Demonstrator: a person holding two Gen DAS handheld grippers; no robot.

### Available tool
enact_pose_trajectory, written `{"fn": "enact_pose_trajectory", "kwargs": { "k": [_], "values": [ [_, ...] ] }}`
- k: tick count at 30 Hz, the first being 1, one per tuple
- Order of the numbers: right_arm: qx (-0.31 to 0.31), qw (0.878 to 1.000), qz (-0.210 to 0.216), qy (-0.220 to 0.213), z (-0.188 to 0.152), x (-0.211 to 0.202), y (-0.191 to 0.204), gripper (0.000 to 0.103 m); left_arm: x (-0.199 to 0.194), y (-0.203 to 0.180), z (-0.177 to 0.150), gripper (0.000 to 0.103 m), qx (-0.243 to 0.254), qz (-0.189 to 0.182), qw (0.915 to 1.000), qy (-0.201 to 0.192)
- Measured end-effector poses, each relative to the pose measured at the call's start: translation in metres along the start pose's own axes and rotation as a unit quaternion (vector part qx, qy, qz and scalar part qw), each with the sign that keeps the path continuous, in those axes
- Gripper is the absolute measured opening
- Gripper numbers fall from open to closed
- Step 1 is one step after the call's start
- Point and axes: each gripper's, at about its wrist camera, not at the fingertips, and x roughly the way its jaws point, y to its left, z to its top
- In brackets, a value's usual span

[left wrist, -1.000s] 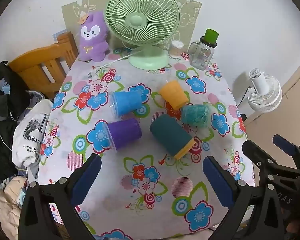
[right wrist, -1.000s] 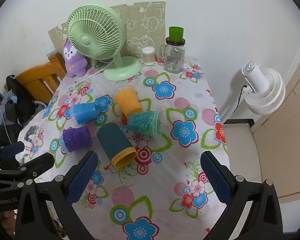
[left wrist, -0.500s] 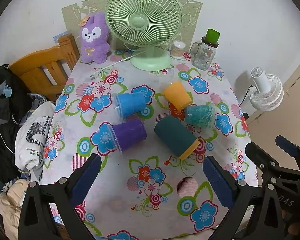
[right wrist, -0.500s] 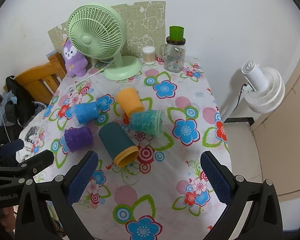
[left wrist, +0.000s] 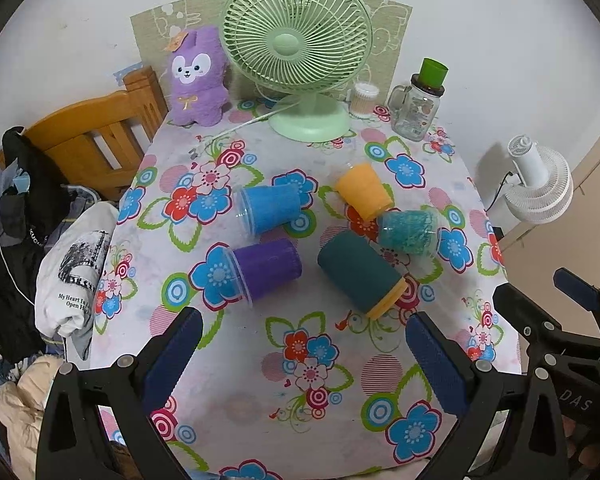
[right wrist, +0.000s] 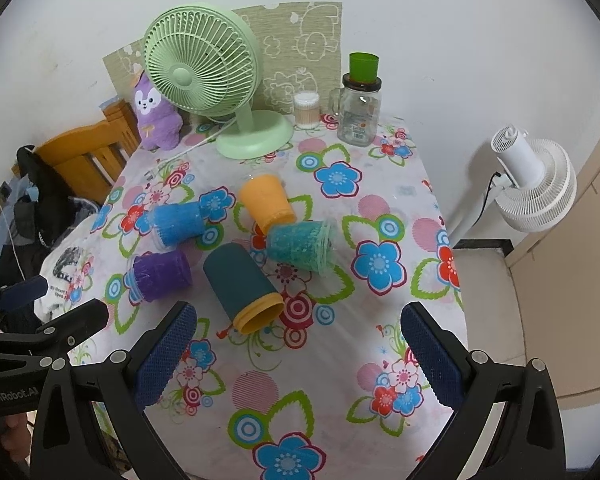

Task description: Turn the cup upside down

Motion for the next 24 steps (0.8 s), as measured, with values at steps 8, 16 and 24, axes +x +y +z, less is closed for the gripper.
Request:
{"fn": "enact_pose_trajectory", "kwargs": {
  "k": [8, 16, 24],
  "values": [
    [-0.001, 1.000, -0.001, 0.006, 0.001, 0.002, -0.002, 0.103, 0.001, 0.001, -0.001, 0.102, 0.002, 0.001, 1.0000, 0.002],
    [-0.007, 1.000, 0.002, 0.009, 0.007, 0.005, -0.010, 0.103, 0.006, -0.008, 0.008, 0.102, 0.007, 0.007, 0.9999, 0.006],
    [-0.018, 1.000, 0.018, 0.016, 0.016, 0.015, -0.027, 0.103, 0.015, -0.027, 0.018, 0.102, 0.009, 0.025, 0.9996, 0.009]
  ]
}}
